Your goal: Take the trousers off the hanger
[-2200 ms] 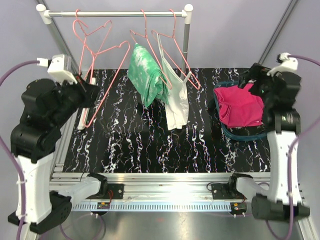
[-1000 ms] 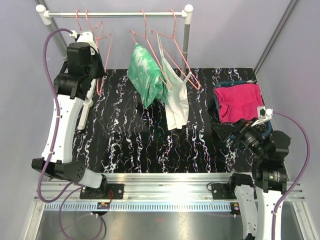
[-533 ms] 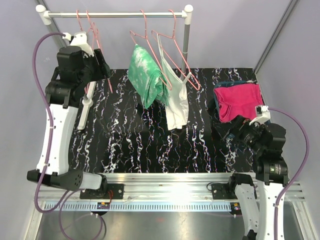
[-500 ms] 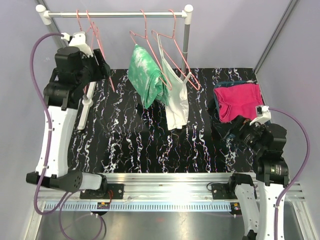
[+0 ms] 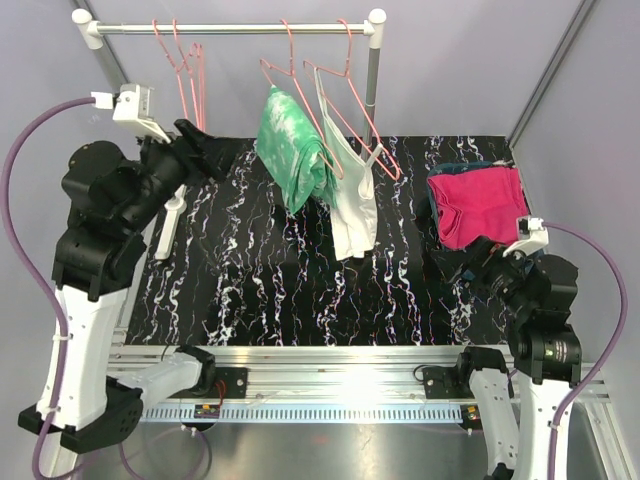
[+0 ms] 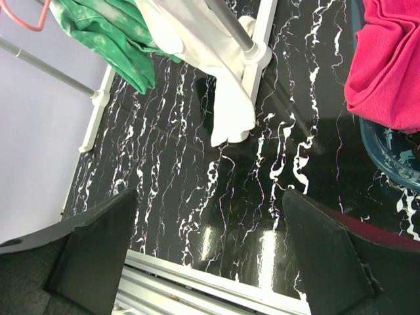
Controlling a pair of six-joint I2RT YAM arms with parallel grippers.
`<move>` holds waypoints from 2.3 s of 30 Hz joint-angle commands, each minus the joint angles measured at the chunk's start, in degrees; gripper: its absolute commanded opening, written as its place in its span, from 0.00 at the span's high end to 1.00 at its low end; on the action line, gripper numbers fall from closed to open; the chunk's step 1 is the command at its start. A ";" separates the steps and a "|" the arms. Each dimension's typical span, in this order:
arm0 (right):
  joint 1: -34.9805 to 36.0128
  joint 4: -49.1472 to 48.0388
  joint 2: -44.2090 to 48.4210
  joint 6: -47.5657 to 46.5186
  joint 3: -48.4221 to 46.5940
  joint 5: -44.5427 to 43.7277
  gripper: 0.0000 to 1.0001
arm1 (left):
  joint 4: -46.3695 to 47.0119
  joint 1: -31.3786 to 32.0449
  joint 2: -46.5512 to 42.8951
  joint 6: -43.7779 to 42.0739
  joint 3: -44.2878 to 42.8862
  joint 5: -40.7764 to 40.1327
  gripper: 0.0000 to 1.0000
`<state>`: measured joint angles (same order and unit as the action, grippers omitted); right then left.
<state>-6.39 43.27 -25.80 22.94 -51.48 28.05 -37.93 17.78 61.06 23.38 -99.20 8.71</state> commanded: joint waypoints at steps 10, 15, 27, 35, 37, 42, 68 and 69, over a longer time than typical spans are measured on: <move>0.24 -1.17 3.83 4.57 -1.69 4.64 0.01 | 3.13 26.85 11.97 3.52 -6.70 -31.43 0.24; 0.24 1.29 4.36 3.25 -2.74 4.64 0.01 | 2.17 31.08 19.52 2.11 -11.80 -40.86 0.18; 0.24 3.23 5.59 2.29 -3.36 5.61 0.01 | -4.69 30.21 41.33 -7.02 -33.42 -53.18 0.20; 0.24 3.14 5.24 1.23 -3.62 5.17 0.01 | -1.00 26.34 41.07 -8.44 -26.67 -53.45 0.43; 0.24 3.14 5.06 1.23 -3.62 5.17 0.00 | -0.57 25.73 40.63 -8.52 -25.18 -53.01 0.53; 0.24 3.40 4.80 0.18 -3.80 4.73 0.01 | -0.21 23.36 40.63 -7.47 -23.59 -49.41 0.59; 0.24 2.09 5.58 0.88 -3.71 5.26 0.01 | 6.38 18.61 30.53 -11.69 -20.95 -35.87 1.00; 0.15 2.00 6.11 0.88 -3.62 5.00 0.00 | 6.82 18.08 30.26 -11.60 -20.69 -35.43 1.00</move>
<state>-6.37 47.86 -20.60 23.38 -54.00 32.47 -41.87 37.15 96.03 12.86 -117.58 -28.38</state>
